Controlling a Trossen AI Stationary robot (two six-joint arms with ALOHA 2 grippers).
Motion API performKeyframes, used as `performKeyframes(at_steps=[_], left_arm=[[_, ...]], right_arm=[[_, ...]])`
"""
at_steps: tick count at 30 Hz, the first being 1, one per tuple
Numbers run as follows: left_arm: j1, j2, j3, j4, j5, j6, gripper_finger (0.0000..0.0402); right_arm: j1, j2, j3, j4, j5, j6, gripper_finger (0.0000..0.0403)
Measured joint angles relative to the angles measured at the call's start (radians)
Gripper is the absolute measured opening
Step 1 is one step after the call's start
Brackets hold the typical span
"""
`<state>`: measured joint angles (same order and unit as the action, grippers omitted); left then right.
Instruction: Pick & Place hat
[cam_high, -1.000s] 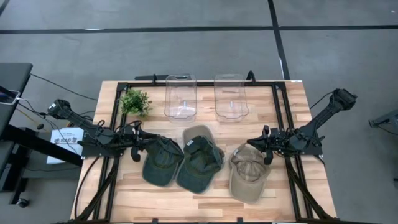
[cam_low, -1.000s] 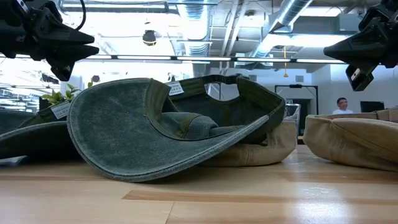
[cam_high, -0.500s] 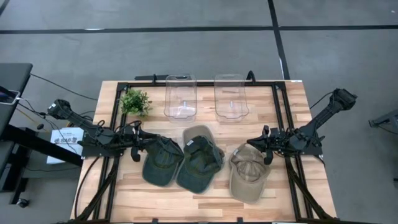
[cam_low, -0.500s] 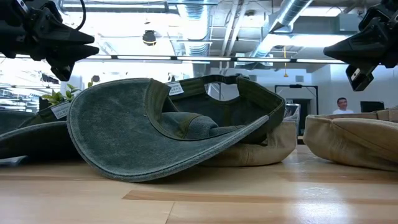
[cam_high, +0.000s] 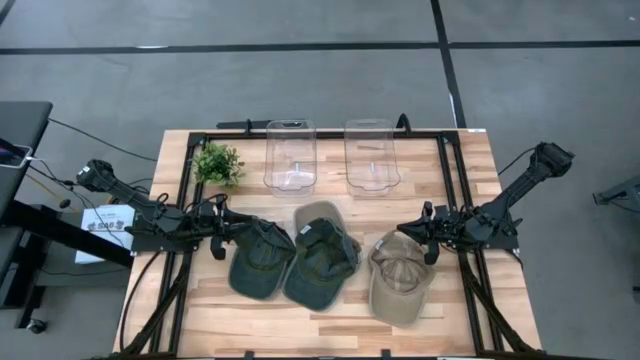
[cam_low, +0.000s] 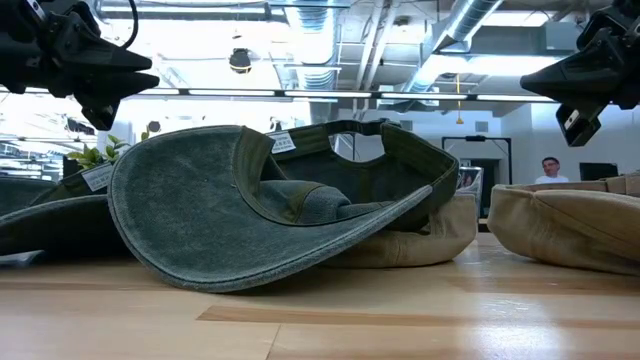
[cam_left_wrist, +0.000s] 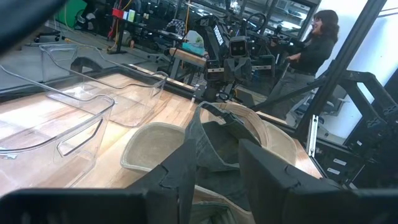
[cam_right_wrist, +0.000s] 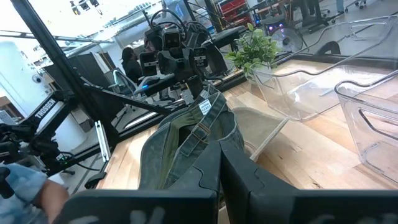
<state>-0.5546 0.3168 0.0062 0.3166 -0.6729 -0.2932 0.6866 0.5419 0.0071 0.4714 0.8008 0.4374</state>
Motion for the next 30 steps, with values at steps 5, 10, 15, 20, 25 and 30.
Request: performKeyframes(at_steps=[5, 10, 15, 20, 25, 30], left_arm=[[0.0, 0.0, 0.0, 0.0, 0.0, 0.0, 0.0118], [0.0, 0.0, 0.0, 0.0, 0.0, 0.0, 0.0118], [0.0, 0.0, 0.0, 0.0, 0.0, 0.0, 0.0118], [0.0, 0.0, 0.0, 0.0, 0.0, 0.0, 0.0118], [0.0, 0.0, 0.0, 0.0, 0.0, 0.0, 0.0118], [0.002, 0.0, 0.0, 0.023, -0.006, 0.021, 0.0118]], right_arm=[[0.0, 0.0, 0.0, 0.0, 0.0, 0.0, 0.0], [0.0, 0.0, 0.0, 0.0, 0.0, 0.0, 0.0], [-0.003, 0.0, 0.0, 0.0, 0.048, 0.0, 0.0], [-0.033, 0.0, 0.0, 0.0, 0.066, -0.001, 0.0], [-0.075, 0.0, 0.0, 0.003, 0.066, -0.072, 0.0], [-0.136, 0.0, 0.0, 0.016, 0.065, -0.139, 0.0]])
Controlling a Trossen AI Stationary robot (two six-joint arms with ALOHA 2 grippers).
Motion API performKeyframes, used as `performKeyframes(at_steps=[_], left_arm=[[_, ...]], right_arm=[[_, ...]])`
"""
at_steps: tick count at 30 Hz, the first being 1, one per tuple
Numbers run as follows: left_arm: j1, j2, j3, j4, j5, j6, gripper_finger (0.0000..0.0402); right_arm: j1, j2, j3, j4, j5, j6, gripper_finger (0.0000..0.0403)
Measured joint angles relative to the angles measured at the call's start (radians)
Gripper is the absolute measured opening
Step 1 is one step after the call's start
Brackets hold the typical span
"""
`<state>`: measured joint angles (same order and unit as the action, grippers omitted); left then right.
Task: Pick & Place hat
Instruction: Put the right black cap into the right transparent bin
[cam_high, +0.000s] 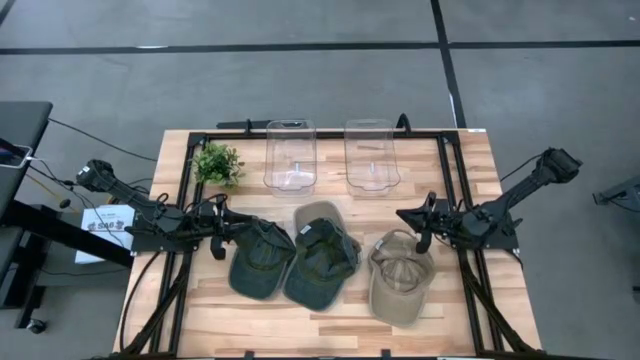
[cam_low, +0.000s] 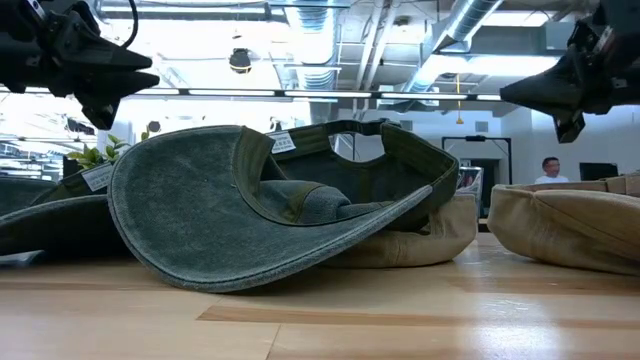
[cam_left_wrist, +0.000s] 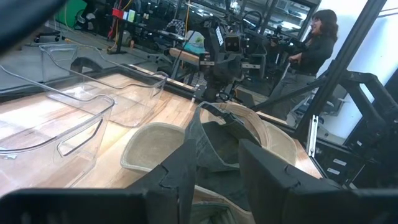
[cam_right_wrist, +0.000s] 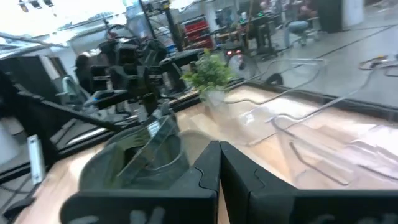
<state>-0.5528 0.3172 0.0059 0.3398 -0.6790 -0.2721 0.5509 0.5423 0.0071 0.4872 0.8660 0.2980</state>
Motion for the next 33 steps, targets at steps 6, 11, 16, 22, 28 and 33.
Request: performKeyframes(at_steps=[6, 11, 16, 22, 28, 33], left_arm=[[0.027, 0.0, 0.0, 0.131, -0.073, 0.16, 0.0118], [0.029, 0.0, 0.0, 0.181, -0.081, 0.164, 0.0118], [0.046, -0.001, 0.0, 0.279, -0.093, 0.166, 0.0118], [0.088, 0.076, 0.0, 0.298, 0.195, 0.163, 0.0118], [0.11, 0.315, 0.021, 0.424, 0.32, 0.154, 0.0118], [0.11, 0.583, 0.149, 0.428, 0.336, 0.126, 0.0118]], right_arm=[[-0.05, 0.0, 0.0, 0.0, -0.019, 0.039, 0.0], [-0.084, 0.0, 0.006, -0.013, -0.064, 0.075, 0.0], [-0.113, 0.001, 0.052, -0.015, -0.244, 0.003, 0.0], [-0.119, 0.004, 0.098, -0.015, -0.435, -0.156, 0.0], [-0.111, 0.061, 0.122, -0.016, -0.475, -0.219, 0.0], [-0.107, 0.143, 0.153, -0.017, -0.476, -0.22, 0.0]])
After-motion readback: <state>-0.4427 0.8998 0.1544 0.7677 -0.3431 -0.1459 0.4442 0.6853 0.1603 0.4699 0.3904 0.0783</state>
